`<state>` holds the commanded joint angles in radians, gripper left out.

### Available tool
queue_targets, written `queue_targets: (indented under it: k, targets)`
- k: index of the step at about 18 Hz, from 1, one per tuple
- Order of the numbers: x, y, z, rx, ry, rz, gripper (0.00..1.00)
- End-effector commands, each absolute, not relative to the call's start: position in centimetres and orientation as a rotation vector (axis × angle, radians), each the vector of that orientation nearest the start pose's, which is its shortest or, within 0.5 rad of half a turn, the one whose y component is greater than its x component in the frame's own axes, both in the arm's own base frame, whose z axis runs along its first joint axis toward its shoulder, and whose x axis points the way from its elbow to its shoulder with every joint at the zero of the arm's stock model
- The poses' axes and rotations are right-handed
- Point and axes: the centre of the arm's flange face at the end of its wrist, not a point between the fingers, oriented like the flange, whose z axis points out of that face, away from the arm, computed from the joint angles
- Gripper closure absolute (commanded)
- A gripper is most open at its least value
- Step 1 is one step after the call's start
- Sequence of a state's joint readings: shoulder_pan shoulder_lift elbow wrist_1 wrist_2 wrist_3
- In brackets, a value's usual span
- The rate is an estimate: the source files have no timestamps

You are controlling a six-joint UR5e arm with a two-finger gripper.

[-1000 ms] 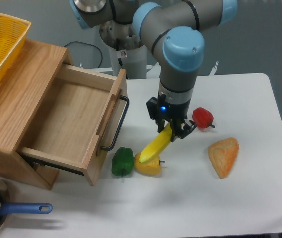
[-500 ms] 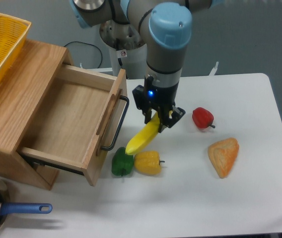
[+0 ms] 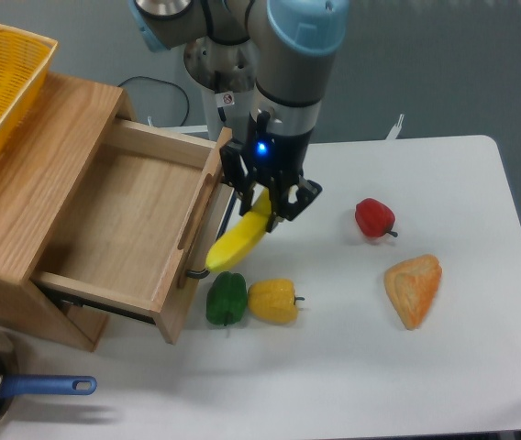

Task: Place the banana in the top drawer
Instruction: 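Carry the held banana up and over toward the open drawer, then lower the banana down into the open wooden drawer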

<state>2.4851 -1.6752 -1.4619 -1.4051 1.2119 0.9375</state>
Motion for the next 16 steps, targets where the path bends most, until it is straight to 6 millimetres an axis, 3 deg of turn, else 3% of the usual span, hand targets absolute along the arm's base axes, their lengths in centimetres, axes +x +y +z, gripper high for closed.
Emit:
queue_targets:
  k: [9,16]
  targets:
    - [-27.7,48.0,52.7,-2.765,0.059,-0.173,0.69]
    - [-25.5,48.0,51.6,-2.797,0.076,-0.188,0.69]
